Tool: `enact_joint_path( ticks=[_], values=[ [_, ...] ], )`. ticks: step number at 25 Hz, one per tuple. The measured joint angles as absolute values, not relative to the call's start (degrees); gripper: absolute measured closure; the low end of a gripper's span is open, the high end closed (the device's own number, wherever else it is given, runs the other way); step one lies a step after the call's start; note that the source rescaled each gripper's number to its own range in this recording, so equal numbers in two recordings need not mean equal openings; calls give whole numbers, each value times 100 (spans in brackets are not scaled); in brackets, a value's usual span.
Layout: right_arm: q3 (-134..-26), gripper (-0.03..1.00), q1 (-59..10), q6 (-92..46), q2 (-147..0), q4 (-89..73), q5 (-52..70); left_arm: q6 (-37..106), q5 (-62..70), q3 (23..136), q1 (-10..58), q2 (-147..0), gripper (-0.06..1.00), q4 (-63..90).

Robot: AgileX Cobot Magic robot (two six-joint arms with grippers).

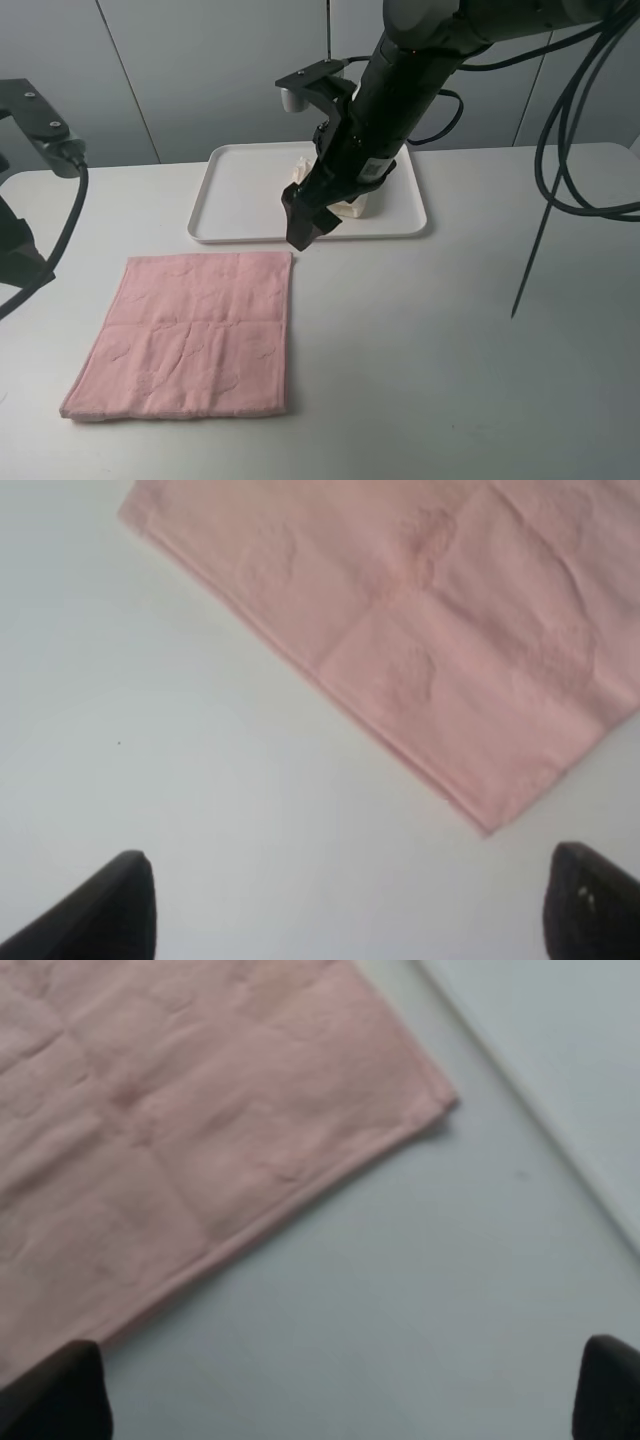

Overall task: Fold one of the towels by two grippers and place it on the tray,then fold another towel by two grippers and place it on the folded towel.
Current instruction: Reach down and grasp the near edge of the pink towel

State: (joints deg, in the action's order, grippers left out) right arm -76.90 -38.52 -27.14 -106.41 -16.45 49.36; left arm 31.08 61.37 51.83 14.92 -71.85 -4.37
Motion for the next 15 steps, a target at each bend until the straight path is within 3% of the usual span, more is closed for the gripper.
enact_joint_path(
  ticks=[9, 15],
  values=[
    [-7669, -3, -5216, -2703, -10641, -885, 5324, 4783, 5739, 4271, 1492, -6857, -5, -409],
    [-7669, -3, -5715, -2944, -10641, -659, 5413, 5864, 5622, 4009, 1492, -6853, -5, 209]
  ],
)
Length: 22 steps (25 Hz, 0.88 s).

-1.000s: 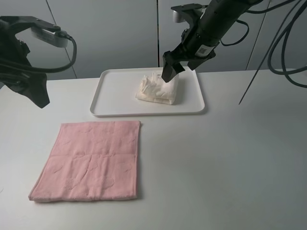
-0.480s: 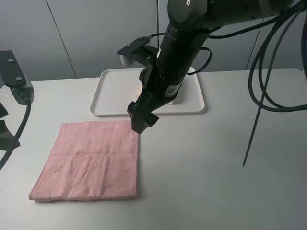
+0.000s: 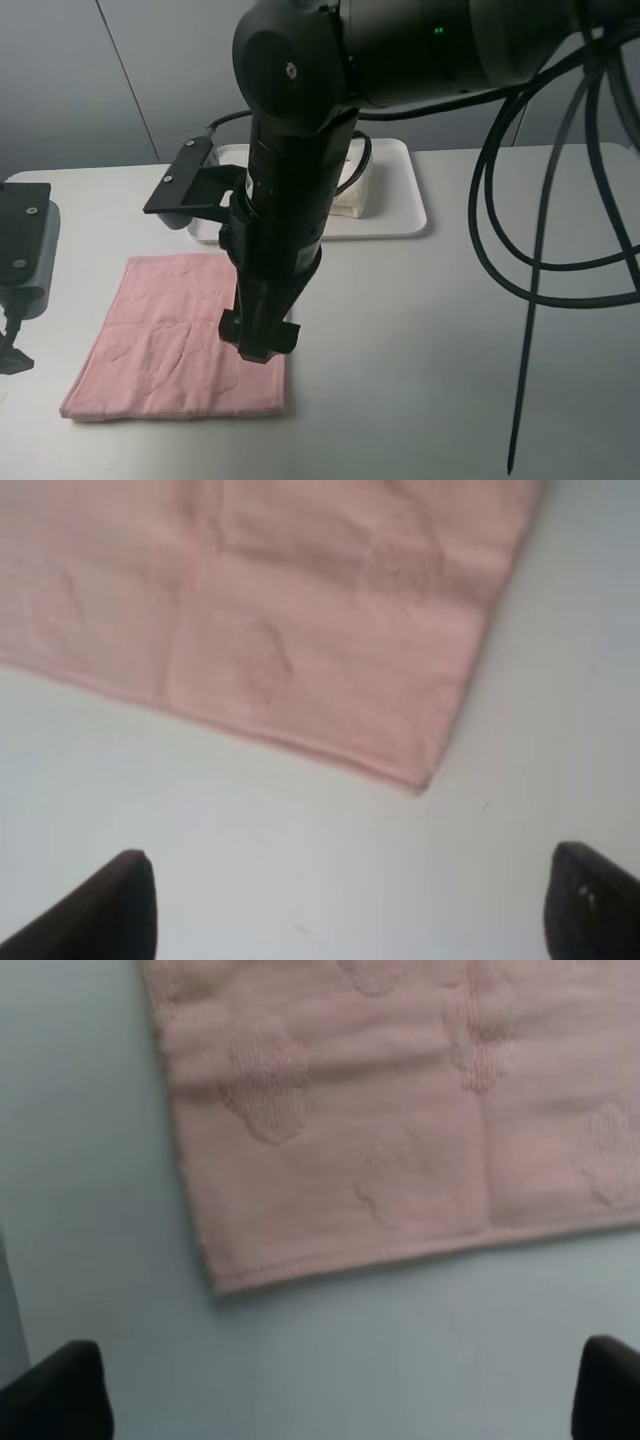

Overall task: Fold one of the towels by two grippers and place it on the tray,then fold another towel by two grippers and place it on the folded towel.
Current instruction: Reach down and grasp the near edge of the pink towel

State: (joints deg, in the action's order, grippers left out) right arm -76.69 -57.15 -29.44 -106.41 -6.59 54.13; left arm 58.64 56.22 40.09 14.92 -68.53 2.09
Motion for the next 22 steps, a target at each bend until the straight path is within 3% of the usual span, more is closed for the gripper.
enact_joint_path(
  ticks=[22],
  values=[
    [-7461, -3, -5762, -3388, -11024, -702, 5707, 6309, 4337, 3047, 2114, -7624, -5, 0]
  ],
)
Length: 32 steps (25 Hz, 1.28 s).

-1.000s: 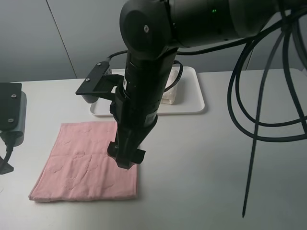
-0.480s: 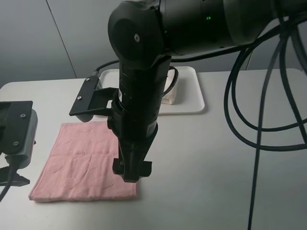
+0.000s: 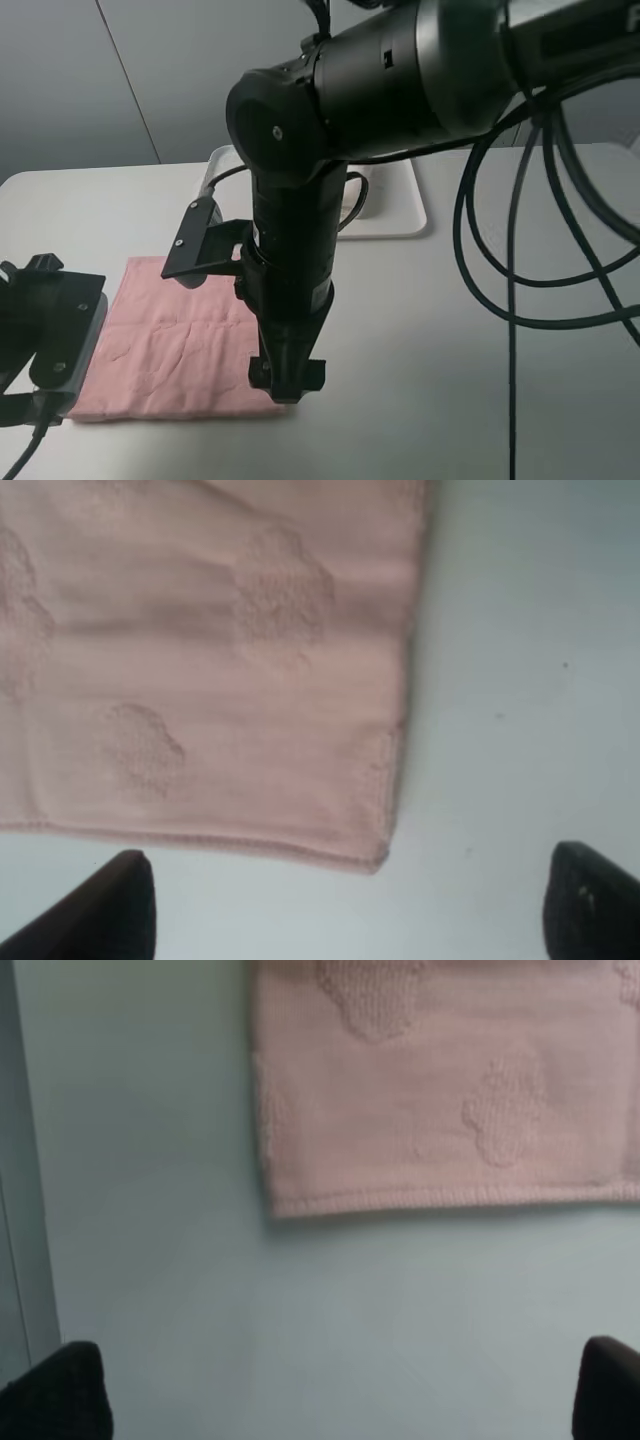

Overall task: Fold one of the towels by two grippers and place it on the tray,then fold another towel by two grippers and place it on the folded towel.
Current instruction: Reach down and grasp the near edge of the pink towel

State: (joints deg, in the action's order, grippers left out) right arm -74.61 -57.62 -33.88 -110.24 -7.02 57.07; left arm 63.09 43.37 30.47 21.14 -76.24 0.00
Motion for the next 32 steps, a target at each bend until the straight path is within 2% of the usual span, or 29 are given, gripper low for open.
enact_joint_path(
  ticks=[10, 16, 32],
  values=[
    [-7461, -3, -5802, -3449, -11390, -886, 5423, 6451, 4004, 3057, 2114, -8791, -5, 0],
    [-7461, -3, -6118, -3621, -11460, -956, 5157, 6474, 3887, 3057, 2114, -9475, -5, -56],
    [-7461, -3, -6181, -3681, -11460, -956, 4872, 6427, 3784, 3109, 2114, -10005, -4, -287]
  ],
)
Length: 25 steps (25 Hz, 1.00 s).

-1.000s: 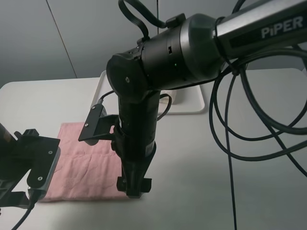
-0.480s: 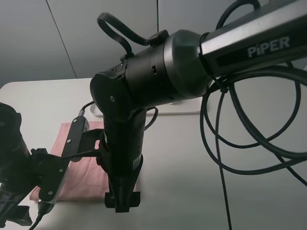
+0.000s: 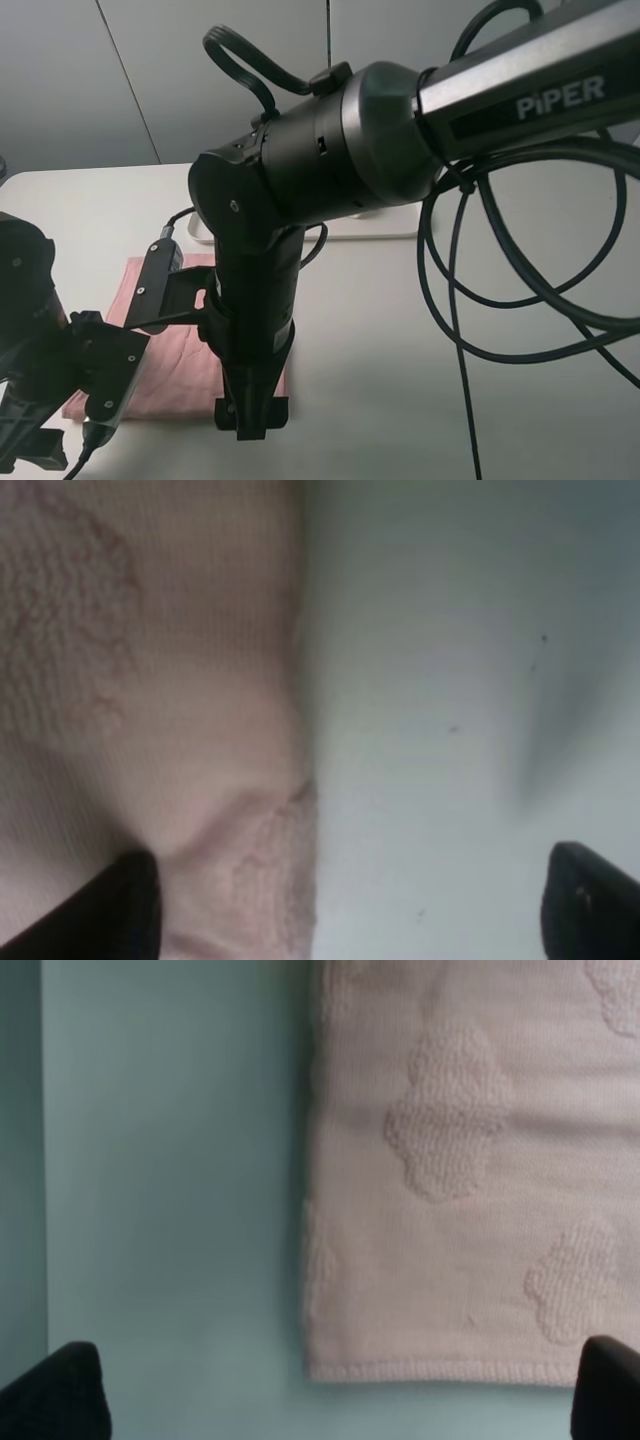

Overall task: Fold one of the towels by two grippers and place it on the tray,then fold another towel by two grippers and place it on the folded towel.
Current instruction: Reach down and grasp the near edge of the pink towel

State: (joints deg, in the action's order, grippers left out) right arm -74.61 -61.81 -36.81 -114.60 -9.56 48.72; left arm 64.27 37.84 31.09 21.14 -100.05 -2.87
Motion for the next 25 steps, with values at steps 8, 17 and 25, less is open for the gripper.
enact_joint_path(
  ticks=[8, 17, 25],
  values=[
    [-7461, -3, -6181, -3769, -11460, -956, 4830, 6405, 3799, 3123, 2114, -10019, -4, -287],
    [-7461, -3, -6181, -3855, -11668, -1002, 4901, 6352, 3799, 3123, 2114, -10019, -4, -275],
    [-7461, -3, -6181, -3895, -12001, -1002, 4835, 6326, 3799, 3123, 2114, -10019, -4, -265]
  ],
)
